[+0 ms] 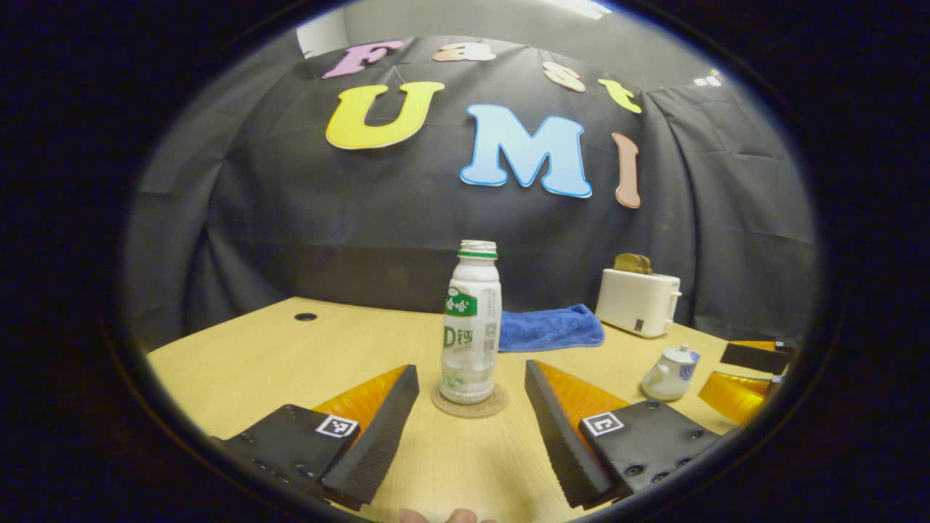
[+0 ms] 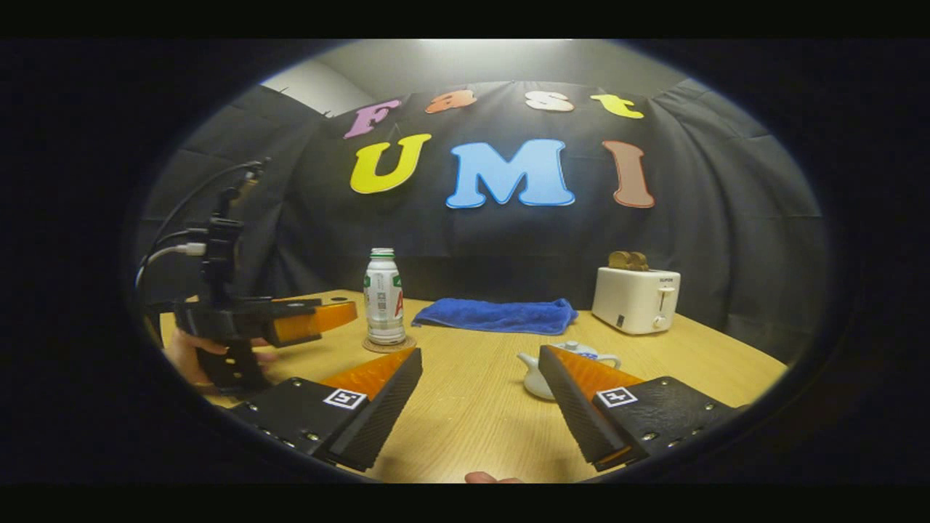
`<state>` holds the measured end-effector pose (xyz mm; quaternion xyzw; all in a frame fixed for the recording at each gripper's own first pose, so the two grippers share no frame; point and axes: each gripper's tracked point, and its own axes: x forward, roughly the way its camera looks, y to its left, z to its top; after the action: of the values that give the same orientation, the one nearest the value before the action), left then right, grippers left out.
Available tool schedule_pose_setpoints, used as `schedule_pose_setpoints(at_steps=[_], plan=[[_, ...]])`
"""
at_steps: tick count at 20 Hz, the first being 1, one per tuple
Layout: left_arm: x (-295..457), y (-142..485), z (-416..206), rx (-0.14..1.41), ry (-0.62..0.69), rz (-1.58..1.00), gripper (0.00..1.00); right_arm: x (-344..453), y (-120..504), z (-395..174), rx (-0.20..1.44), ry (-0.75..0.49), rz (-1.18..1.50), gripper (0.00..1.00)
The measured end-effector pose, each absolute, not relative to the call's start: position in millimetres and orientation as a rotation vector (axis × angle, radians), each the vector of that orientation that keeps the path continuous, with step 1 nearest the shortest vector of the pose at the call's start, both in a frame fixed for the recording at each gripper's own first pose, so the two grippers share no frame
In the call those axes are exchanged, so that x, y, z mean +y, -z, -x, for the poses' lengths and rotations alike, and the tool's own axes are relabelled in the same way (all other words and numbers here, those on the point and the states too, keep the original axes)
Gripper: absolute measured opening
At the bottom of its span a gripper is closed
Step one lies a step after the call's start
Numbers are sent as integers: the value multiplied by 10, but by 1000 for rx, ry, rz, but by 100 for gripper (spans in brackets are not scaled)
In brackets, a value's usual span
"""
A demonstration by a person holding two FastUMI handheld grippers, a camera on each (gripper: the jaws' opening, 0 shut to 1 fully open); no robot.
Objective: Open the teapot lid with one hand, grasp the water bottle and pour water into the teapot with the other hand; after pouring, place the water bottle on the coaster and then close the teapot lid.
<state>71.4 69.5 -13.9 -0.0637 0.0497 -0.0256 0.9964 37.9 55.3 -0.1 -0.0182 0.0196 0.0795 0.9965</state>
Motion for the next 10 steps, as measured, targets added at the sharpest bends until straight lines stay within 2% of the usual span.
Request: schedule_pose_setpoints(at_steps=[3, 5, 6, 9, 10], plan=[[626, 60, -357, 46, 5, 123, 97, 694, 86, -372, 63, -100, 15, 99], [503, -18, -271, 5, 13, 76, 100, 792, -77, -410, -16, -61, 6, 99], [435, 31, -273, 10, 6, 23, 100, 809, -8, -414, 9, -39, 14, 99], [632, 37, -288, 15, -121, -3, 100, 720, -29, -412, 0, 23, 13, 97], [626, -2, -283, 13, -122, 7, 95, 751, -45, -420, -2, 8, 6, 97]])
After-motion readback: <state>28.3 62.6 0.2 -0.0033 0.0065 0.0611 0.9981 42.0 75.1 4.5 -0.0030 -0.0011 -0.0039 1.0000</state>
